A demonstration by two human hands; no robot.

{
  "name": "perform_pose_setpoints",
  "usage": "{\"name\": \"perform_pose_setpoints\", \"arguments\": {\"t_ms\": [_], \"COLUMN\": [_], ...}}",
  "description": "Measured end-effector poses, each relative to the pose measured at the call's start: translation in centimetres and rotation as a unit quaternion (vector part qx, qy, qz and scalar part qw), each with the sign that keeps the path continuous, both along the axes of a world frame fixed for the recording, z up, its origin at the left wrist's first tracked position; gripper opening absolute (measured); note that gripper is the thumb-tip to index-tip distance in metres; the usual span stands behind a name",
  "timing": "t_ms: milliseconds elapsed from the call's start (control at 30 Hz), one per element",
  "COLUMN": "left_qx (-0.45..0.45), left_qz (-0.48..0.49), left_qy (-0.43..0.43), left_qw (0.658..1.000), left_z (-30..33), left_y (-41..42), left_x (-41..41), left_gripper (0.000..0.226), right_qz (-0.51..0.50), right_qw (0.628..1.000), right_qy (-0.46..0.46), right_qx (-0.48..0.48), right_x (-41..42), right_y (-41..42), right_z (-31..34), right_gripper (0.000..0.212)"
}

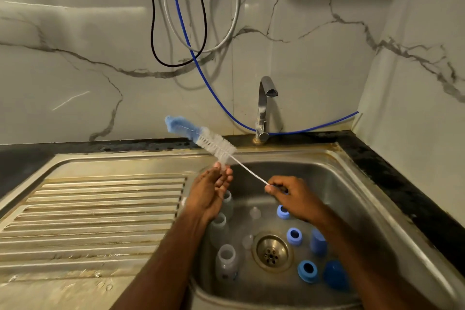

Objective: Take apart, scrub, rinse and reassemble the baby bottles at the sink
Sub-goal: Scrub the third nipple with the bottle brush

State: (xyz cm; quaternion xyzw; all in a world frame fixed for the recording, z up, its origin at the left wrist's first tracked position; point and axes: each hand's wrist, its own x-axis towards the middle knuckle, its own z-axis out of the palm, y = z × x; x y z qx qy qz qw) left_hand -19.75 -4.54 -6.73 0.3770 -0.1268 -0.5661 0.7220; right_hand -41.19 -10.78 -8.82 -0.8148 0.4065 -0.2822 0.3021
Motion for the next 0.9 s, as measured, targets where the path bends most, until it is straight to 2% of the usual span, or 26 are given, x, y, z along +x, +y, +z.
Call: {"name": "perform_pose_setpoints", "arguments": {"t_ms": [167,267,367,433,500,700,833,900], "left_qx": [-0.036,-0.066,-0.023,-0.010,-0.023,-0.059,-0.066,-0.078], "left_qz": [-0.022,0.013,0.028,0.010,-0.002,0.080,0.037,-0.011], "left_qy": [0.081,0.117,0.058,0.003,-0.009,0.091,-0.021,-0.075], "left_qw": [0.996,0.991,0.998,1.000,1.000,0.991,0.997,0.994], "left_z": [0.5,0.3,-0.5,-0.8,-0.8,-0.4,-1.4,-2.0], "left_y": [-0.2,-0.2,-0.3,-0.3,-0.4,-0.5,-0.6,-0.6], "left_x": [-0.3,2.1,2.2,0.6,-0.8,1.8,0.5,-1.0], "left_gripper": [0.027,0.033,0.033,0.029,0.020,0.025,0.021,0.029], "right_qz": [0.036,0.042,0.055,0.061,0.063,0.047,0.051,0.038], "right_qw": [0.986,0.985,0.976,0.973,0.977,0.983,0.981,0.983], "right_qy": [-0.076,-0.045,-0.038,-0.046,-0.050,-0.042,-0.065,-0.078], "right_qx": [0.146,0.163,0.209,0.216,0.197,0.172,0.175,0.160], "right_x": [0.9,-1.0,-1.2,-0.2,0.7,-1.4,-0.5,-0.1], "right_y": [1.1,0.9,1.2,1.6,2.0,1.1,0.7,0.5], "right_z": [1.0,1.6,1.7,1.7,1.8,2.0,1.2,0.9], "right_gripper": [0.019,0.018,0.019,0.021,0.021,0.017,0.016,0.016]}}
